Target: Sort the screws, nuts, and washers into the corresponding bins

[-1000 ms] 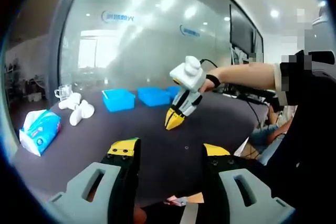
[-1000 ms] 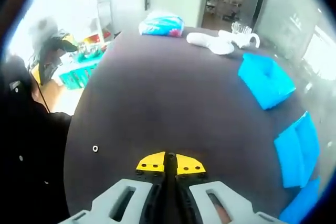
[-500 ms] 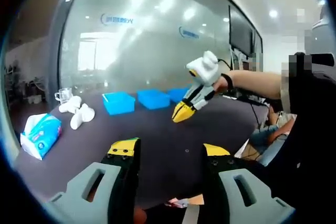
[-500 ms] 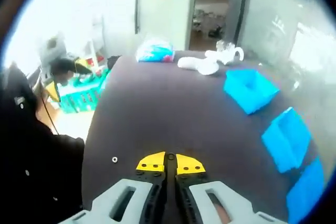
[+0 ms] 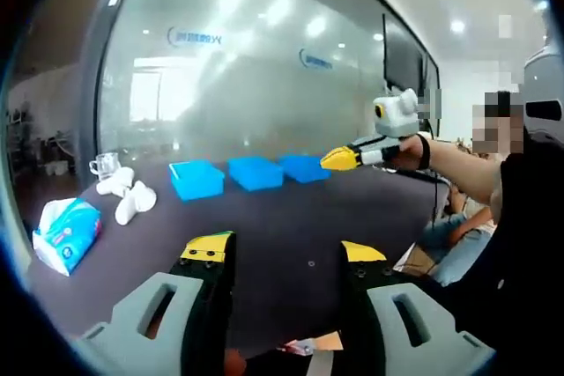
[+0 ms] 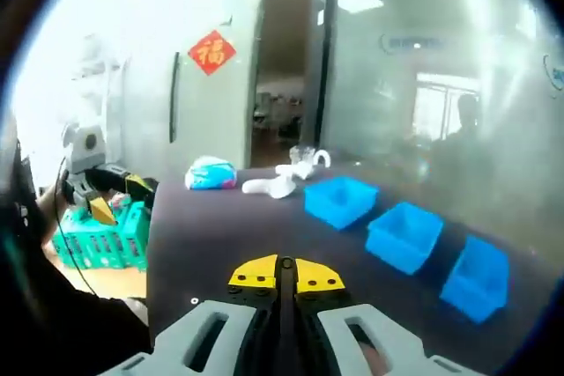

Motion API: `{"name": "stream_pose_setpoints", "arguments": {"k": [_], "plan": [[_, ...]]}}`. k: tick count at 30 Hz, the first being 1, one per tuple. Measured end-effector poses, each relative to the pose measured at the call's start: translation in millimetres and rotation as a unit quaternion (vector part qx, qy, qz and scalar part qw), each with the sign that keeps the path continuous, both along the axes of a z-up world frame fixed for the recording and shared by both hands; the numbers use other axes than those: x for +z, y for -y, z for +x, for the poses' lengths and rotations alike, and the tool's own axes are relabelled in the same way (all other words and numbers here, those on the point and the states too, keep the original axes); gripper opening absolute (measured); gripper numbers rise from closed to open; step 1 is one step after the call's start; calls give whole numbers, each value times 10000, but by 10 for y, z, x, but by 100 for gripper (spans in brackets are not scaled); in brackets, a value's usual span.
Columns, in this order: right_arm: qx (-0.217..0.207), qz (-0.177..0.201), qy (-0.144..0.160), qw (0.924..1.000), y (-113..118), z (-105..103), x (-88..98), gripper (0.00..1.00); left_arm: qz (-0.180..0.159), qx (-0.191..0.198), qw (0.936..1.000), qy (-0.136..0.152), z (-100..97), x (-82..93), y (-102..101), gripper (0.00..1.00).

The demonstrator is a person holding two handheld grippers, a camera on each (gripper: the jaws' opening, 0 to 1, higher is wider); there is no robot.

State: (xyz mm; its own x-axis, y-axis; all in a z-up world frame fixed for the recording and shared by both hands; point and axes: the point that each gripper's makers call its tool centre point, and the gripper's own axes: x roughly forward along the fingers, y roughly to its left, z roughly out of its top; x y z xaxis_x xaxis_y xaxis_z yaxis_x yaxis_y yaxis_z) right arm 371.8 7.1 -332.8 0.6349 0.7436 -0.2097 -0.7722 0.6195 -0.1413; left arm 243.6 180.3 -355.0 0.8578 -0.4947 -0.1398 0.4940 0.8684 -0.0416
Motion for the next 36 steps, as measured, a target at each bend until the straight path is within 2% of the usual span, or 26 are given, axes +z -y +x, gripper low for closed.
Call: {"name": "stream_pose_setpoints", "arguments": {"k": [2, 4, 9, 12, 15, 24, 27, 36], "plan": [[-145, 82, 108, 9998, 75, -23, 33, 2, 13, 9, 10000, 12, 12, 22, 4, 44], [-383, 465, 163, 9980, 165, -40, 121, 2, 33, 11, 10000, 32, 20, 43, 12, 44], [-866, 1034, 290, 9904, 363, -8, 260, 2, 93, -14, 9999, 79, 24, 82, 43, 44], [-948, 1188, 287, 9880, 419, 37, 302, 2, 114, -47, 9999, 81, 17, 87, 71, 44], [-1038, 1223, 276, 9867, 440, 113, 317, 2, 145, -76, 9998, 82, 8, 87, 92, 44], [-1171, 1261, 283, 9847, 370, 578, 387, 2, 134, -53, 9999, 75, -8, 77, 81, 44], [-1219, 1144, 344, 9853, 328, 772, 401, 2, 128, -17, 9999, 76, -14, 77, 54, 44], [-1515, 977, 279, 9832, 281, 1369, 348, 2, 100, 48, 9999, 28, -23, 35, 9, 44]]}}
